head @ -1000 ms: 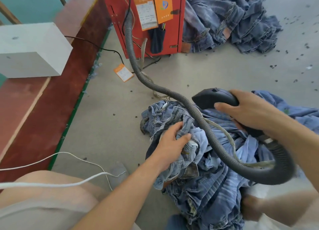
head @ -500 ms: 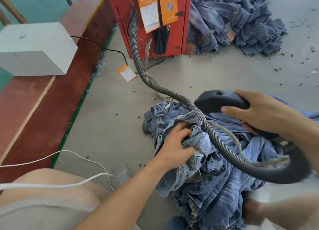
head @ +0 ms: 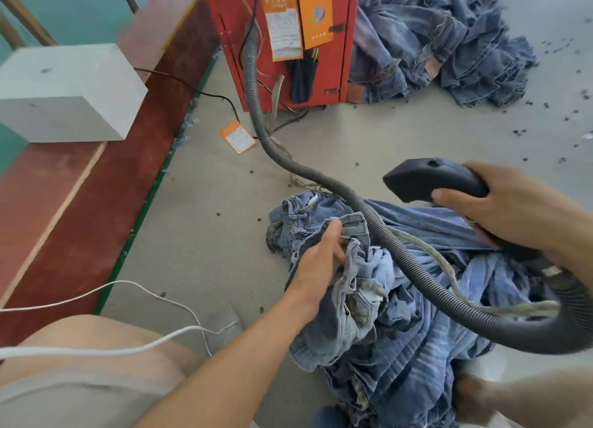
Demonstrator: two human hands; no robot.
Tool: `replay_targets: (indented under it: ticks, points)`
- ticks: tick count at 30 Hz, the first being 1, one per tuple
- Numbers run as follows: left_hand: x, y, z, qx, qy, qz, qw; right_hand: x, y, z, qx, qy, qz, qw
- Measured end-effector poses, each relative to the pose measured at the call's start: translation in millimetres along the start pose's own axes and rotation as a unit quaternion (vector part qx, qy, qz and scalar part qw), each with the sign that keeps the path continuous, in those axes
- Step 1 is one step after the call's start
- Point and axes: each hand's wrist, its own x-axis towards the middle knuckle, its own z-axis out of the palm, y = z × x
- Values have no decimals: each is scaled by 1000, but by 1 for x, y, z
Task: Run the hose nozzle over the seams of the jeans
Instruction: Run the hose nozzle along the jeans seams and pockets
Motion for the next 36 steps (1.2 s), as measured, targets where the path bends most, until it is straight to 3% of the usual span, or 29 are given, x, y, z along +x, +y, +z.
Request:
replay_targets:
  ticks: [5,11,15,19,23,26,29,31,36]
  points:
    - [5,6,0,-88,65,-135,985,-3,-3,22,-42,-52,-16,998]
    - [6,5,2,-78,87,-116,986,-5,-3,33,-43,-89,-42,994]
    - [8,7,-5,-125,60,-68,988,-3,-2,30,-38,-116,-49,991]
    - [9,5,-14,-255,-38,-39,965,-4,-2,30,-26,-140,-58,988]
    - [3,7,-11,-253,-106,-21,961,-10,-9,38,-54,-161,-86,982]
    - [0,8,-11,-259,-147,-10,955,-11,-14,52,-62,-115,-96,987]
    - [0,11,-11,-269,-155,-13,951,-4,-15,60,-48,-22,-74,996]
    - [0,12,-10,-275,-149,-18,950,-2,-13,54,-41,-1,-63,997]
    - [-1,12,-9,-259,-151,-14,954,-17,-15,49,-62,-114,-80,988]
